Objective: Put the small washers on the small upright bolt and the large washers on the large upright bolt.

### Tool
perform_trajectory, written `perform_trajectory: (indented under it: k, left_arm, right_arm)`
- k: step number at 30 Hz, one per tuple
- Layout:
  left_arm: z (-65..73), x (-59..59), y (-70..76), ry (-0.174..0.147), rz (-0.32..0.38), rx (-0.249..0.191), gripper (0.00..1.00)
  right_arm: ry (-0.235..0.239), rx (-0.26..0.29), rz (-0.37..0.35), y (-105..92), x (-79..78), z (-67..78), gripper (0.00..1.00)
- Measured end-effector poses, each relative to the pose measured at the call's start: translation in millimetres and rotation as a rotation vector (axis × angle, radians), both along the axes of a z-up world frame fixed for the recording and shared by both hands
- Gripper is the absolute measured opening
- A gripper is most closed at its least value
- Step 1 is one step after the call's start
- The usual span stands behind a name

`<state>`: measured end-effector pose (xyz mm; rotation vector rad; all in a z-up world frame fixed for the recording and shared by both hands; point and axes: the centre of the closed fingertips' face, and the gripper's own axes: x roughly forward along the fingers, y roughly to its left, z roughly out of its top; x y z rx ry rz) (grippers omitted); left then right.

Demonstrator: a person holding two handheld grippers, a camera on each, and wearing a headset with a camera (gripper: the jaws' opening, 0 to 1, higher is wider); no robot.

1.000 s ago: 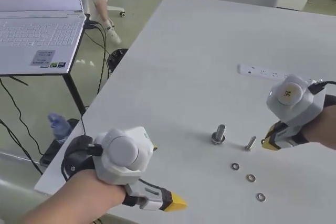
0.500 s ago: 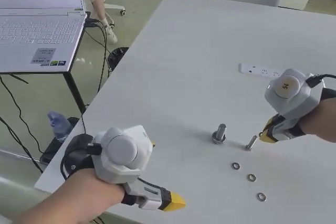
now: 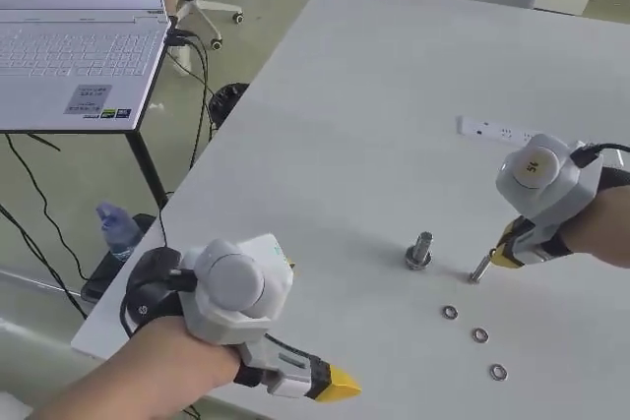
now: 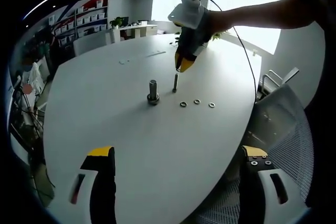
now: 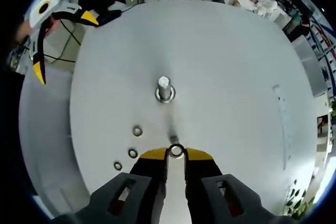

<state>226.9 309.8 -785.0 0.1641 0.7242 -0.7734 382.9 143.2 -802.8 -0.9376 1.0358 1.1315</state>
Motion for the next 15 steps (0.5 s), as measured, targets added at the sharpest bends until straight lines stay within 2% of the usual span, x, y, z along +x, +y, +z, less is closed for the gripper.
perform_trajectory:
  k: [10, 15]
  left_arm:
    - [-6.2, -6.2, -2.0, 0.026, -0.017, 0.007, 0.97]
    - [-6.8, -5.7, 1.1, 0.029, -0.014, 0.008, 0.96]
  right_arm:
    - [0.002, 0.002, 0.0, 3.4, 1.4, -6.5, 0.12]
    - [0.002, -0.006, 0.007, 4.4, 1.8, -10.8, 0.12]
